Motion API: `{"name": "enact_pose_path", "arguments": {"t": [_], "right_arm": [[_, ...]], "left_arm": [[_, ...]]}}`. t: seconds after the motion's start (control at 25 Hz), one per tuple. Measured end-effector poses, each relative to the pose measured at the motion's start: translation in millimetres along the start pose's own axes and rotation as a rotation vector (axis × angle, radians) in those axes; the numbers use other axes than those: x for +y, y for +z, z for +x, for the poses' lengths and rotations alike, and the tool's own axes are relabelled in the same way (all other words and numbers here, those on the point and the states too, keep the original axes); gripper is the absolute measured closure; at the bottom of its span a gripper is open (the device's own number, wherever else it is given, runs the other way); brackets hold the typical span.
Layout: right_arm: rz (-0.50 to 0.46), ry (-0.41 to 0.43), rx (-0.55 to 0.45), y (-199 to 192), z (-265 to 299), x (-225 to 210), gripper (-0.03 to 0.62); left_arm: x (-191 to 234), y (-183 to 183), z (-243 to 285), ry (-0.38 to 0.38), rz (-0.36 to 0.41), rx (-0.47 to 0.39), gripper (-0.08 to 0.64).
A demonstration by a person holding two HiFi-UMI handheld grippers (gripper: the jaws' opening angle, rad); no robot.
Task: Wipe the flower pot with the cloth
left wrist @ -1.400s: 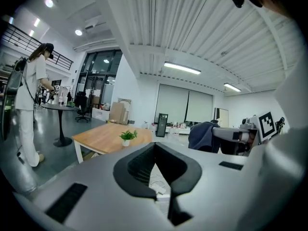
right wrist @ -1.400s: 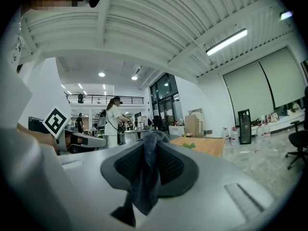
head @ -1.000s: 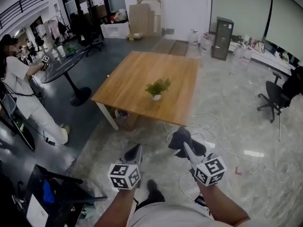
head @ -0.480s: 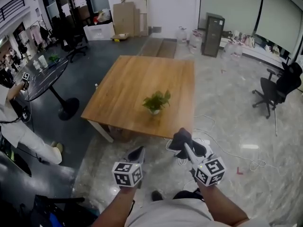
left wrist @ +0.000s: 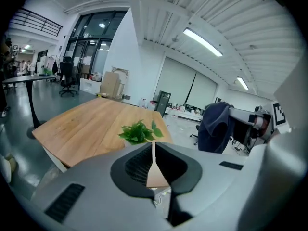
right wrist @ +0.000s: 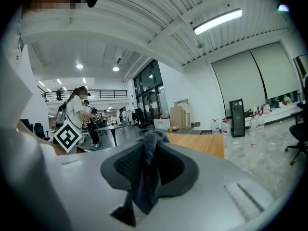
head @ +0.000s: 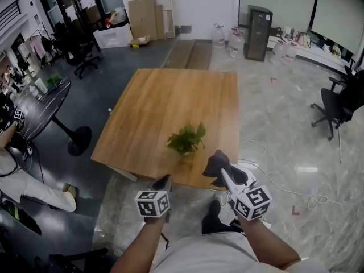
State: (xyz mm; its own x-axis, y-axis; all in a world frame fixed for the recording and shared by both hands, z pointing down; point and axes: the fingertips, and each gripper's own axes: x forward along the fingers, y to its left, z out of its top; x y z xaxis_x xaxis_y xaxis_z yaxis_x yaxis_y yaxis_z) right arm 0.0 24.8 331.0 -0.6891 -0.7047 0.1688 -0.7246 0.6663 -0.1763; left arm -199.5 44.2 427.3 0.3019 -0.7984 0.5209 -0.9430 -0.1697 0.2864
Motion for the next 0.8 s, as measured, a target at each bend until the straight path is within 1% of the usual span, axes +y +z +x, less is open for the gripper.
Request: {"name": "enact_pose_path", "arguments": {"t": [0.12,0.24,0.32,0.4,0.52,0.68,0.8], "right_arm": [[0.009,0.034,0.027,0.8,47.2,-41.9,0.523],[0.011,0.063,0.065,-0.3,82.2,-77.1,0.523],[0.025,0.069,0.090,-4.9,102.1,-97.0,0.523],[0.040,0.062,0.110,-11.6,119.4,-112.8,0.523],[0.065,0.044,0.138,-23.3,143.8,-132.7,0.523],[0.094,0.016,0.174,-39.3,170.1,-148.5,0.523],[0.116,-0.011,0.192,-52.8,184.4,-161.7,0.523]], "left_arm": [[22.0,7.8,66.0,0.032,-0.040,0.067,0.549],[45.8,5.6,122.2,0.075,-0.077,0.144,0.505],[65.1,-2.2,152.9,0.096,-0.131,0.190,0.499],[80.6,-10.9,179.7,0.098,-0.187,0.231,0.497],[100.7,-13.2,214.3,0.102,-0.238,0.272,0.495],[126.5,-17.6,247.8,0.098,-0.287,0.327,0.495],[137.3,-24.0,269.0,0.089,-0.303,0.362,0.495]]}}
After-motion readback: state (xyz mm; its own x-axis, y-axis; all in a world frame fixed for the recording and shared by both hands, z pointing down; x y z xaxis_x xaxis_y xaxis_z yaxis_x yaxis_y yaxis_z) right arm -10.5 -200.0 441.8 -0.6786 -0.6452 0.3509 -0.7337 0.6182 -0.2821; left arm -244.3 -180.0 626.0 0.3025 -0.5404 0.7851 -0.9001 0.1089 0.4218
